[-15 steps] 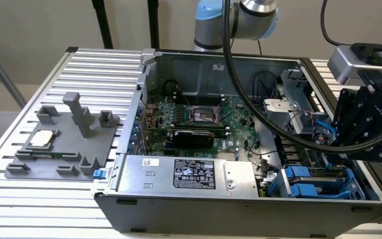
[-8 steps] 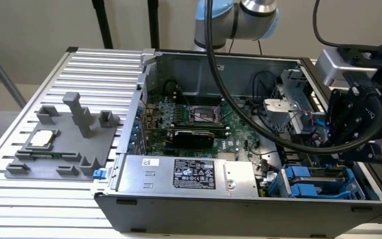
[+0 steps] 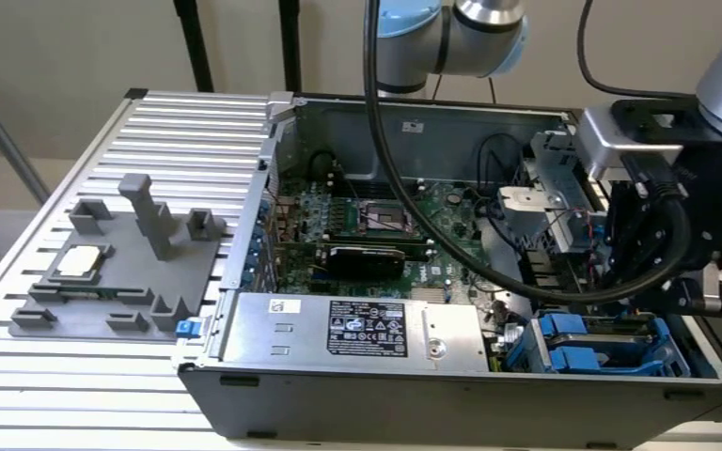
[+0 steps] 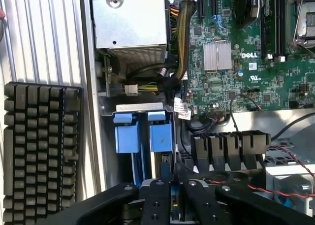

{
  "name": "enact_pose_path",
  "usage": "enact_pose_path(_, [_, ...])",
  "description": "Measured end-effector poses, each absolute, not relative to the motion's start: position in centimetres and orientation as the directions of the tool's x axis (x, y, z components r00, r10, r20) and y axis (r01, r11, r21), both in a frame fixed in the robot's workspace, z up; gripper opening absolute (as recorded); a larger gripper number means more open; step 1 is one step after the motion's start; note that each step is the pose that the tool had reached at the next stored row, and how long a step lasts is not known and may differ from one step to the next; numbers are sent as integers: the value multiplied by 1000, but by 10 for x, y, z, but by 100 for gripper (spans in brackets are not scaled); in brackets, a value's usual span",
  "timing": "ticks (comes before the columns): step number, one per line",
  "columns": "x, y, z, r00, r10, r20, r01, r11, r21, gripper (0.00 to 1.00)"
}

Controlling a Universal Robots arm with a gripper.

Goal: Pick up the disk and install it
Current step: 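Insert the second disk wire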

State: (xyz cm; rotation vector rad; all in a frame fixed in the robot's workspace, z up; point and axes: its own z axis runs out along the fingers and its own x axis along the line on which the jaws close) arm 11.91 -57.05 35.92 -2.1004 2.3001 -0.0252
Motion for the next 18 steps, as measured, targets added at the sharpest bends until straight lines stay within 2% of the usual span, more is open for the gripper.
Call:
enact_pose_path(8, [115,-571,352,-74,-997,-13,-994,75,-81,0])
enact_pose_path(18, [112,-571,340,-68,-998,-15,-992,70,-104,0])
